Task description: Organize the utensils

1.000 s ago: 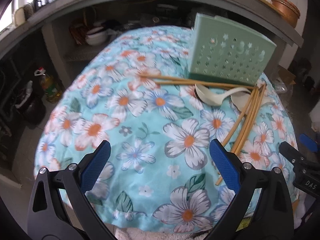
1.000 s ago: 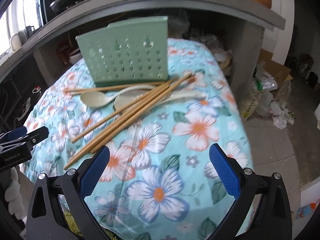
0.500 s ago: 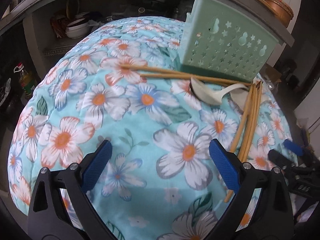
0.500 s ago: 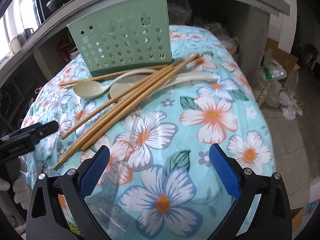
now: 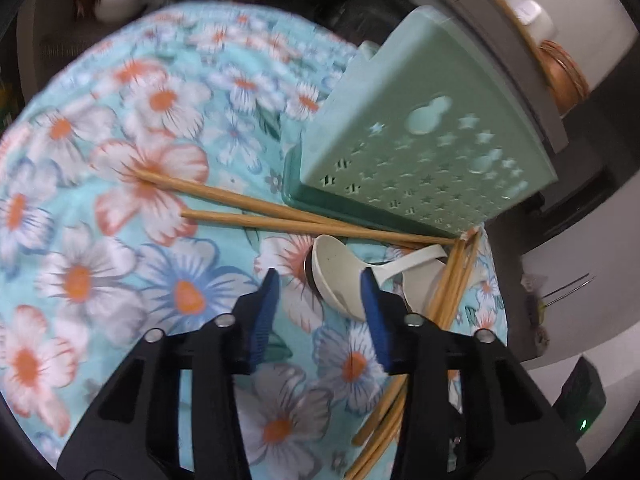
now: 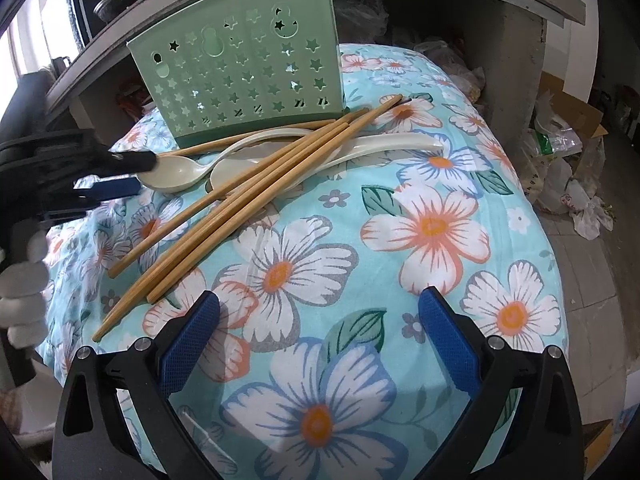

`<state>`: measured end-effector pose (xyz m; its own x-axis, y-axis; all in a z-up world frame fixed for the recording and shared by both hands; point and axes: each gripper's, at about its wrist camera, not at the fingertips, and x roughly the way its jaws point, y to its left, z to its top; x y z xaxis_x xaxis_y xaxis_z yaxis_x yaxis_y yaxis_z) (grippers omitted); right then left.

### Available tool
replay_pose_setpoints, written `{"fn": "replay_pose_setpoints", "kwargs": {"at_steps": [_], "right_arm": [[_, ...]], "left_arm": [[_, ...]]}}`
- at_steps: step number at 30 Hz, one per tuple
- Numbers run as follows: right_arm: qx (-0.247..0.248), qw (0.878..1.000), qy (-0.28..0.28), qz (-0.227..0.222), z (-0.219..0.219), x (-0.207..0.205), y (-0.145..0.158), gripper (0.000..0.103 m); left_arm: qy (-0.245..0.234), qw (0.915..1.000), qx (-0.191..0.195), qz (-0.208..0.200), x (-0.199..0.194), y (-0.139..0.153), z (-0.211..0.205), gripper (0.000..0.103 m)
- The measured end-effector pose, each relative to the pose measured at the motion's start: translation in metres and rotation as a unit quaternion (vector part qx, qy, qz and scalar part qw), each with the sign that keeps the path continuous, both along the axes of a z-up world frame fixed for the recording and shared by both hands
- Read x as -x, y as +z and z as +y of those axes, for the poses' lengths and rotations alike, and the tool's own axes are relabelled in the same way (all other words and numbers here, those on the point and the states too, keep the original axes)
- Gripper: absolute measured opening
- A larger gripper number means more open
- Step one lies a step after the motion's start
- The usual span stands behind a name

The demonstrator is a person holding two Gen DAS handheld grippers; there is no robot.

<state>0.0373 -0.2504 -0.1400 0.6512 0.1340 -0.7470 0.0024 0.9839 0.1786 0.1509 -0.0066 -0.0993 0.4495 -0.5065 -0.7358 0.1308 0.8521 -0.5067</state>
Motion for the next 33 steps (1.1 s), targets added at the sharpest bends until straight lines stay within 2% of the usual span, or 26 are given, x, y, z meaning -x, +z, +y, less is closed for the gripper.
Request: {"fn": "replay_pose_setpoints", "kwargs": {"at_steps": [4, 8, 9, 15, 27, 30, 33], "right_arm": [[-0.007, 1.0, 0.005, -0.007, -0.002, 0.001, 0.0, 0.097], [-0.017, 1.0, 0.01, -0.013, -0.006, 0.003, -0.001, 0.097], [-0.019, 1.0, 0.011, -0.014, -0.006, 0.003, -0.001, 0.097], [-0.028, 0.999, 0.012, -0.02, -0.009, 0.004, -0.002, 0.097], [-0.029, 0.999, 0.011, -0.018, -0.01, 0.006, 0.003, 0.097], [-0.018, 0.999, 0.01, -0.031, -0.011, 0.004, 0.013, 0.097], [-0.004, 0.998, 0.017, -0.063, -0.008, 0.002, 0.034, 0.097]], "left_arm": [[0.014, 0.9997, -0.004, 0.019, -0.011, -0.01, -0.004, 0.025], [0.03, 0.9992, -0.013, 0.025, -0.01, -0.012, -0.004, 0.008], [0.03, 0.9992, -0.01, 0.026, -0.009, -0.012, -0.003, 0.006], [0.062, 0.9977, -0.022, 0.017, 0.011, 0.001, 0.015, 0.005], [0.107, 0.9931, -0.046, -0.015, 0.061, 0.016, 0.082, 0.005], [0.125, 0.9912, -0.039, -0.021, 0.065, 0.015, 0.102, 0.005], [0.147, 0.9881, -0.036, -0.024, 0.066, 0.014, 0.123, 0.005]]}}
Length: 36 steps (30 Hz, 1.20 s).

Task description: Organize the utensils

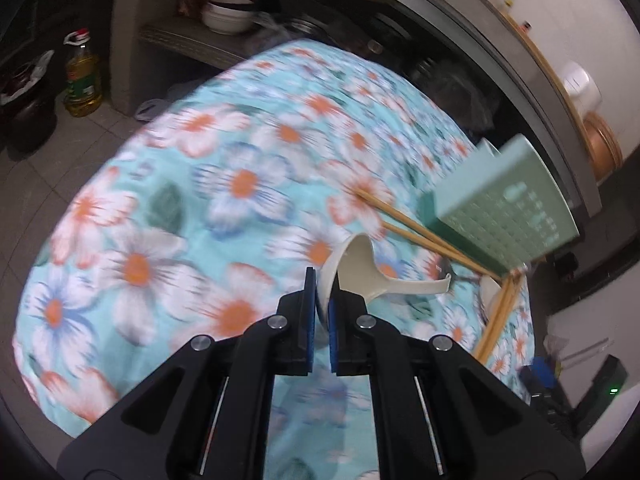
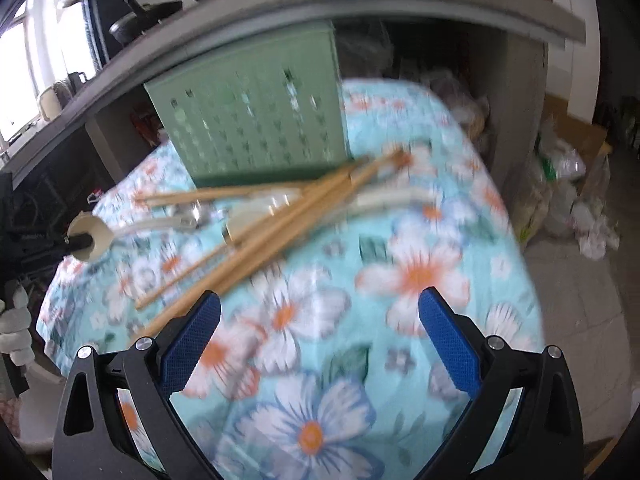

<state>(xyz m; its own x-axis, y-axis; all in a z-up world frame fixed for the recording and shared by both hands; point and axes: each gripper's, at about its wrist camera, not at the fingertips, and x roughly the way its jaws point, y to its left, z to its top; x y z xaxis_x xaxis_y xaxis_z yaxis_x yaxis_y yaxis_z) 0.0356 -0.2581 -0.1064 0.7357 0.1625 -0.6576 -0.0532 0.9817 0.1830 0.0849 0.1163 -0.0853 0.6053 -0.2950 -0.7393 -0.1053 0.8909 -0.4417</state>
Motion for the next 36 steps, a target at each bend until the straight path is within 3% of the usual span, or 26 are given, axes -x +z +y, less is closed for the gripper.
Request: {"fn": "replay_pose_setpoints", "kwargs": {"at_steps": [9, 14, 17, 22, 28, 31, 36], "right_arm": [[0.066, 0.988, 0.122, -0.063, 0.073, -0.032, 0.038, 0.091], [0.18, 0.964, 0.185, -0.062, 0.129, -0.056, 0.026, 0.081], [0.253, 0.945, 0.202, -0.047, 0.152, -0.069, 0.01, 0.072], [0.334, 0.916, 0.22, -0.033, 0.173, -0.076, -0.011, 0.062], [0.381, 0.898, 0.218, -0.033, 0.19, -0.077, -0.024, 0.057], [0.391, 0.895, 0.211, -0.035, 0.196, -0.08, -0.027, 0.056], [0.393, 0.895, 0.207, -0.033, 0.206, -0.09, -0.032, 0.045]], "left_arm": [[0.036, 0.9991, 0.016, -0.019, -0.002, -0.005, 0.043, 0.005], [0.04, 0.9987, 0.027, -0.019, -0.002, -0.015, 0.052, 0.005], [0.037, 0.9987, 0.031, -0.018, -0.005, -0.021, 0.056, 0.005], [0.029, 0.9986, 0.039, -0.018, -0.009, -0.026, 0.058, 0.005], [0.023, 0.9984, 0.047, -0.02, -0.013, -0.029, 0.061, 0.005], [0.022, 0.9983, 0.051, -0.021, -0.014, -0.03, 0.062, 0.005], [0.022, 0.9981, 0.053, -0.022, -0.014, -0.031, 0.062, 0.005]]}}
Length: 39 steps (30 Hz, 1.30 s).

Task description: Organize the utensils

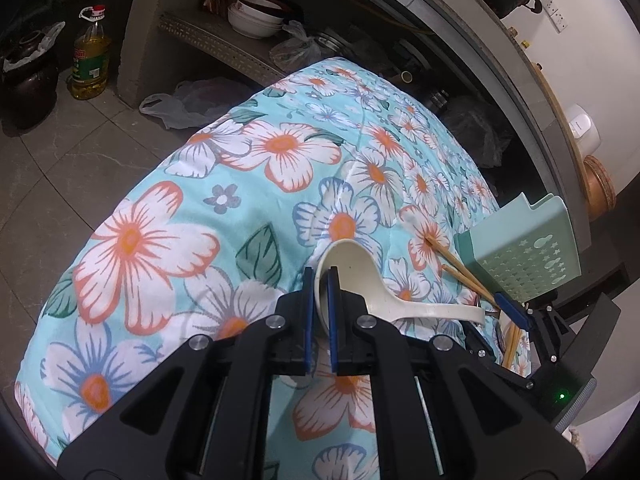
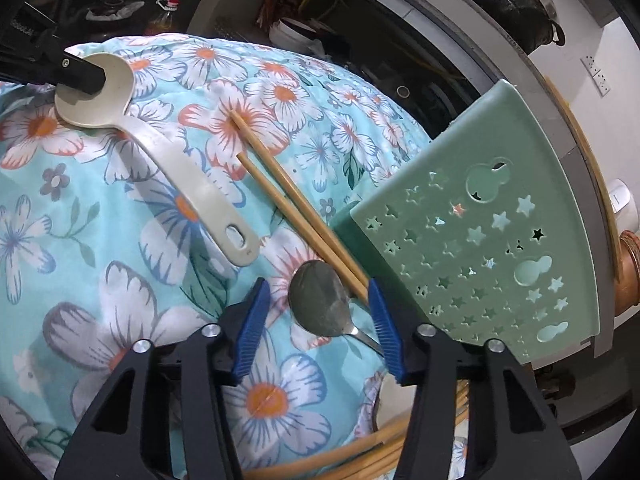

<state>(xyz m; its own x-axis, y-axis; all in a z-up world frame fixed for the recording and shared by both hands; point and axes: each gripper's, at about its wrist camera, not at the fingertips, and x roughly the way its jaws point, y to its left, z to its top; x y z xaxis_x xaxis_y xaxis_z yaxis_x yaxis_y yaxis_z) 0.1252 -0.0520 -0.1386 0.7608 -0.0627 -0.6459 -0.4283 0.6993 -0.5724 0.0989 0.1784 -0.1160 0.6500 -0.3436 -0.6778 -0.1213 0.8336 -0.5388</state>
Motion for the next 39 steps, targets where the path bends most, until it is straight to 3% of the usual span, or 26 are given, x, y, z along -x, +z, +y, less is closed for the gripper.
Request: {"fn": "replay_pose_setpoints", "kwargs": {"at_steps": [3, 5, 12, 19, 24, 32, 36, 39], "right_arm": [[-0.003, 1.0, 0.003, 0.006, 0.004, -0.001, -0.001, 0.03], [-0.008, 1.0, 0.006, 0.013, 0.008, -0.002, -0.003, 0.01], [-0.036, 0.999, 0.002, 0.002, 0.003, 0.0, 0.008, 0.005], [-0.127, 0.992, -0.001, 0.017, -0.015, 0.001, 0.041, 0.005], [-0.218, 0.976, -0.003, 0.026, -0.039, 0.004, 0.08, 0.003], [-0.321, 0.947, -0.001, 0.006, -0.081, 0.014, 0.129, 0.003], [-0.341, 0.94, -0.005, 0.003, -0.096, 0.019, 0.135, 0.003], [-0.332, 0.943, 0.003, 0.016, -0.097, 0.023, 0.129, 0.003]], "left_arm": [[0.0, 1.0, 0.001, -0.001, -0.001, -0.001, 0.0, 0.005], [0.0, 1.0, 0.002, -0.001, 0.0, 0.0, 0.0, 0.005], [-0.008, 1.0, 0.0, 0.003, 0.002, 0.002, -0.002, 0.008], [-0.009, 0.9998, -0.015, 0.007, 0.003, 0.004, -0.008, 0.011], [-0.001, 0.9992, -0.038, 0.012, 0.003, 0.006, -0.013, 0.01], [0.011, 0.9968, -0.079, -0.007, 0.012, 0.027, -0.019, 0.004], [0.01, 0.9936, -0.108, -0.032, 0.019, 0.046, -0.026, 0.004], [0.012, 0.9911, -0.127, -0.039, 0.021, 0.053, -0.032, 0.004]]}}
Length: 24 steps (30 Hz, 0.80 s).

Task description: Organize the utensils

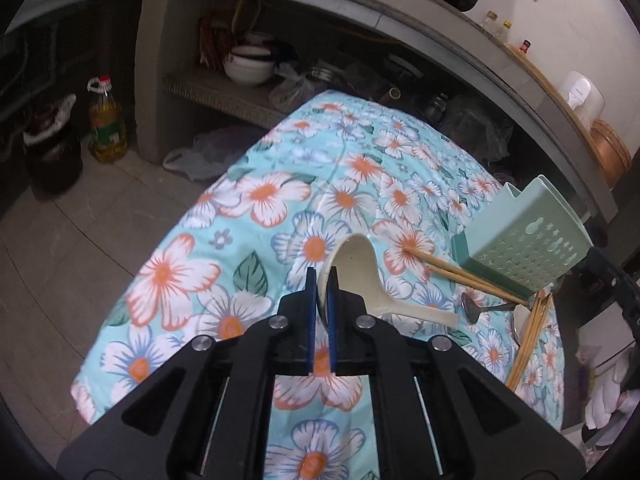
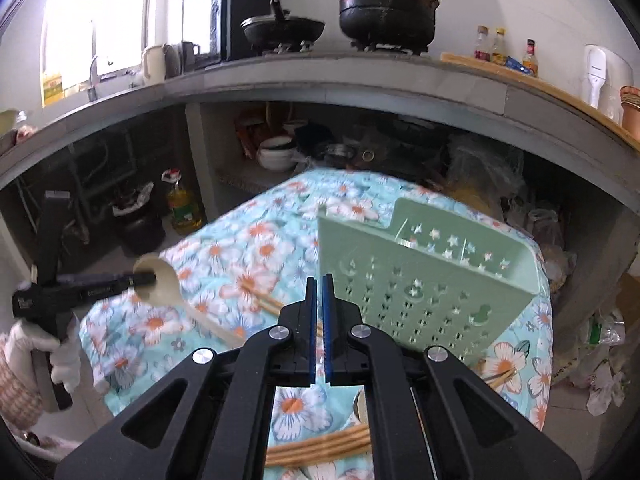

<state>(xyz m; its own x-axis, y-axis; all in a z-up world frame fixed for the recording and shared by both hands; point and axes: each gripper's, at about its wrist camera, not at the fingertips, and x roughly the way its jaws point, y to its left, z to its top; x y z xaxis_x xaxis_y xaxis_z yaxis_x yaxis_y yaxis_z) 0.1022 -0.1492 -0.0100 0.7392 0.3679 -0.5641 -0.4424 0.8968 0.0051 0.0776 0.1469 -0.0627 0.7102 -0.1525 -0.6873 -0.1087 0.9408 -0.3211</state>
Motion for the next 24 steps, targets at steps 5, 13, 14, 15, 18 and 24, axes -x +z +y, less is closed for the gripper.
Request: {"fn": "replay_pose_setpoints", "kwargs": {"at_steps": [5, 13, 14, 15, 18, 24], "right_arm": [[0.067, 0.996, 0.047, 0.017, 0.017, 0.002, -0.034, 0.045], [0.193, 0.977, 0.089, 0.024, 0.056, -0.008, -0.088, 0.045], [0.206, 0.974, 0.092, 0.024, 0.06, -0.009, -0.094, 0.045], [0.224, 0.97, 0.093, 0.022, 0.065, -0.009, -0.101, 0.045], [0.275, 0.957, 0.095, 0.006, 0.081, -0.01, -0.119, 0.045], [0.336, 0.938, 0.077, -0.038, 0.105, -0.009, -0.127, 0.045]], "left_arm": [[0.009, 0.9999, -0.007, 0.01, 0.001, -0.001, -0.001, 0.004], [0.029, 0.9995, -0.004, 0.014, 0.001, -0.007, 0.009, 0.004], [0.034, 0.9993, -0.003, 0.014, 0.001, -0.008, 0.012, 0.004], [0.037, 0.9992, -0.002, 0.014, 0.0, -0.008, 0.014, 0.004], [0.044, 0.9989, 0.002, 0.014, -0.002, -0.011, 0.025, 0.004], [0.046, 0.9986, 0.016, 0.02, -0.009, -0.021, 0.034, 0.004]]}}
